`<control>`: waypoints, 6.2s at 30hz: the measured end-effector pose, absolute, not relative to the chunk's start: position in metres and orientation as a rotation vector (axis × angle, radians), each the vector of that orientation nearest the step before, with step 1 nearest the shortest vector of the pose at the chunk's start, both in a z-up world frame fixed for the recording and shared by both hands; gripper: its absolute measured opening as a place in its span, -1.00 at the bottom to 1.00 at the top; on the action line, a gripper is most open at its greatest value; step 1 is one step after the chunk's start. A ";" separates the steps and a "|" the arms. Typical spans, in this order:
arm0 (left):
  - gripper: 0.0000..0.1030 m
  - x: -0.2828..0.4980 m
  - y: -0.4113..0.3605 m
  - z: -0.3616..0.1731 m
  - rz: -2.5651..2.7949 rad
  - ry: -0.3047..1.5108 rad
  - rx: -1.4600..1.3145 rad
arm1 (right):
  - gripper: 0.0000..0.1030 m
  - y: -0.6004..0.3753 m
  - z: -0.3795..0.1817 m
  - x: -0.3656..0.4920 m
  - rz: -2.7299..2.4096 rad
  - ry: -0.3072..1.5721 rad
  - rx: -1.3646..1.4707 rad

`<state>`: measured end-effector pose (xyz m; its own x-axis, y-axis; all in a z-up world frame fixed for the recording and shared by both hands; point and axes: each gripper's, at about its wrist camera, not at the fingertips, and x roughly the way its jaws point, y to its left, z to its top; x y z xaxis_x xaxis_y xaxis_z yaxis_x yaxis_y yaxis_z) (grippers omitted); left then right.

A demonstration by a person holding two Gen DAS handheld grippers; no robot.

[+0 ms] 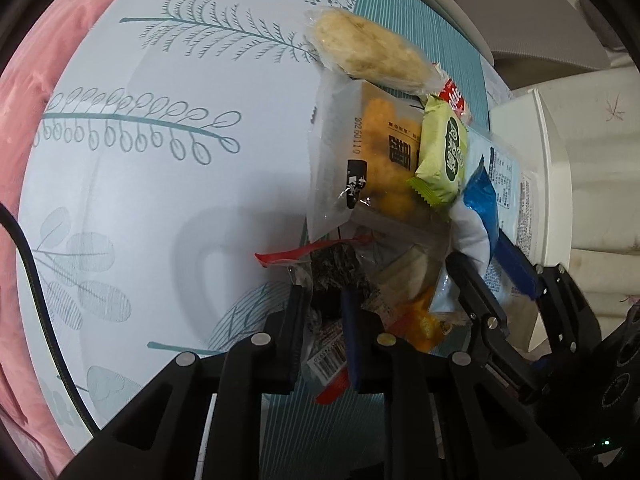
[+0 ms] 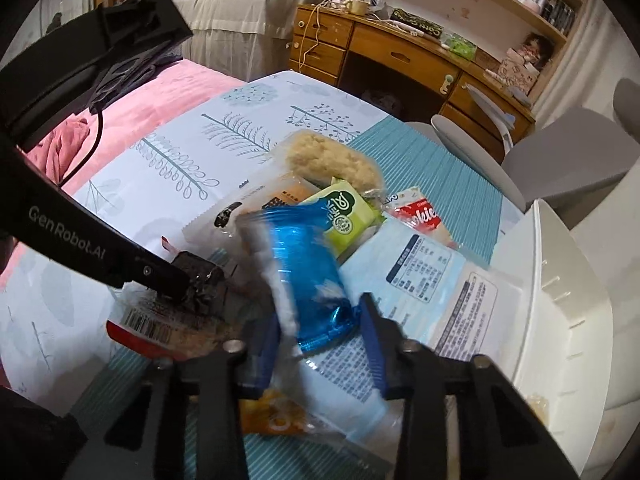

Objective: Organize snacks
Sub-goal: 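Grasp the chocolate pack with left tool while right tool grasps the blue wrapped snack, then carry both snacks into the white tray and open both tools, then move both open tools back to the snack pile, then grasp the green packet with left tool while right tool grasps the orange OATS bar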

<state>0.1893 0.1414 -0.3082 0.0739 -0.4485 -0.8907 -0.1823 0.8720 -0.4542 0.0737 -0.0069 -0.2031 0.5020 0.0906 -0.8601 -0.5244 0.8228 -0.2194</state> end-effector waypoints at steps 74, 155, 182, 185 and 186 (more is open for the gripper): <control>-0.06 0.163 -0.089 -0.113 -0.442 1.155 -0.352 | -0.09 -0.282 -0.109 -0.002 0.014 0.986 0.161; 0.61 0.219 0.134 -0.225 -0.250 1.477 -0.107 | 0.43 -0.033 -0.213 0.030 -0.160 1.177 0.358; 0.26 0.284 0.049 -0.269 -0.234 1.478 -0.069 | 0.28 -0.028 -0.240 0.063 0.004 1.158 0.021; 0.12 0.283 0.047 -0.267 -0.245 1.460 -0.066 | 0.13 -0.029 -0.241 0.063 0.028 1.162 0.036; 0.07 0.282 0.047 -0.267 -0.257 1.454 -0.073 | 0.10 -0.030 -0.241 0.063 0.032 1.164 0.043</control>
<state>0.2824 0.0471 -0.2668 0.0944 -0.2174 -0.9715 0.1294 0.9703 -0.2045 0.0626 -0.0302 -0.2414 0.3955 0.0476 -0.9172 -0.0034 0.9987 0.0504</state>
